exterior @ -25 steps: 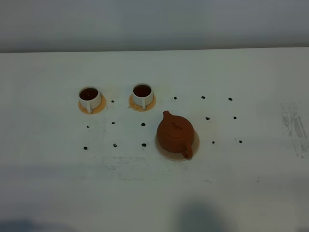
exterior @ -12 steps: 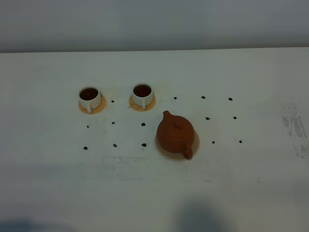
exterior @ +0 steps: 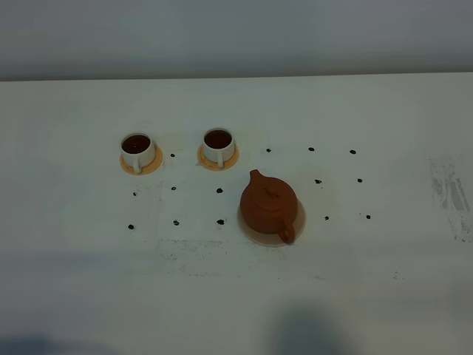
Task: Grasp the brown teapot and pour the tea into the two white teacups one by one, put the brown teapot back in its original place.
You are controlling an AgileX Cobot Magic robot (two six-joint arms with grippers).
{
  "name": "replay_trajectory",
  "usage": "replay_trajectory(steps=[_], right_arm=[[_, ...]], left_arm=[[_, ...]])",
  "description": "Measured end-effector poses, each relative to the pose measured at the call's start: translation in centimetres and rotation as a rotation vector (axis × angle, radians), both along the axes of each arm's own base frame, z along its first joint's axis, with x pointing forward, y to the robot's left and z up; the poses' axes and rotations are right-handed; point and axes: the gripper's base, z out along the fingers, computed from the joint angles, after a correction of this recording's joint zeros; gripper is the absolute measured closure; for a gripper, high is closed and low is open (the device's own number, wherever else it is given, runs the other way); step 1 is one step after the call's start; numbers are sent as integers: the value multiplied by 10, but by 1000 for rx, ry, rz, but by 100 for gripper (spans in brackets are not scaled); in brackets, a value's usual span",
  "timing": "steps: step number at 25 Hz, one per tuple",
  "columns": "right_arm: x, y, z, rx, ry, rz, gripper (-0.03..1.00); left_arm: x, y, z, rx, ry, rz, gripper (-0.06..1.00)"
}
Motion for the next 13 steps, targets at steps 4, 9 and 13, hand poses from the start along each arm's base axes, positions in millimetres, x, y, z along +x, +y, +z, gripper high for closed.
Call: replay_trajectory(steps=[4,9,13], right_arm=[[0,0,0,2,0,1,76],[0,0,0,2,0,1,76],[0,0,0,2,0,1,76]], left_arm=[[0,0,0,0,0,0,63],[0,0,0,-1,0,1,63],[0,0,0,-1,0,1,63]])
